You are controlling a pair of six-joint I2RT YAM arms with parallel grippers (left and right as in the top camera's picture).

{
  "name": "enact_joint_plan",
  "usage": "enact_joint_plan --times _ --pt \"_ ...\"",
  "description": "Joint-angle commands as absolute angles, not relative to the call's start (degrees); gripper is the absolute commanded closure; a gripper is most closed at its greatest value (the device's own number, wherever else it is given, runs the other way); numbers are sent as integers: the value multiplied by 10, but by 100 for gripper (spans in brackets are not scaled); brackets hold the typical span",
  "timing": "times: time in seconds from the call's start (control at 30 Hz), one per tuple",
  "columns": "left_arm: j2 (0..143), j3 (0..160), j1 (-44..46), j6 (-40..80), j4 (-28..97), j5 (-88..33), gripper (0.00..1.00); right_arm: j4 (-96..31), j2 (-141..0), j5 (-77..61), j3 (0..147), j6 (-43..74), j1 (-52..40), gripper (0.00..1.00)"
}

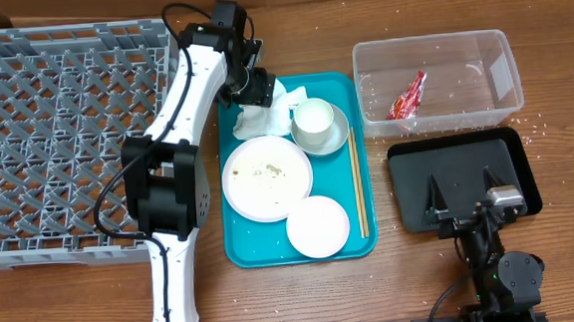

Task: Sort waste into correct bins and load items into the dishwasher
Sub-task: 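Move the left gripper back to the tray and grasp the white tissue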

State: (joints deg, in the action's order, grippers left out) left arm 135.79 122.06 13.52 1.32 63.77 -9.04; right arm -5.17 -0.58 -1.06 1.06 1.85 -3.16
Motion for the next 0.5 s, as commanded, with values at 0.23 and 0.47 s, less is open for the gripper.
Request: enact_joint_plan --times 0.23,0.47 --pt "1387 1220 155 54 631 -96 30 -48 -2 -7 5 17 -36 0" --pt "1402 1220 170 64 643 -95 35 -48 -2 -7 5 17 -36 0"
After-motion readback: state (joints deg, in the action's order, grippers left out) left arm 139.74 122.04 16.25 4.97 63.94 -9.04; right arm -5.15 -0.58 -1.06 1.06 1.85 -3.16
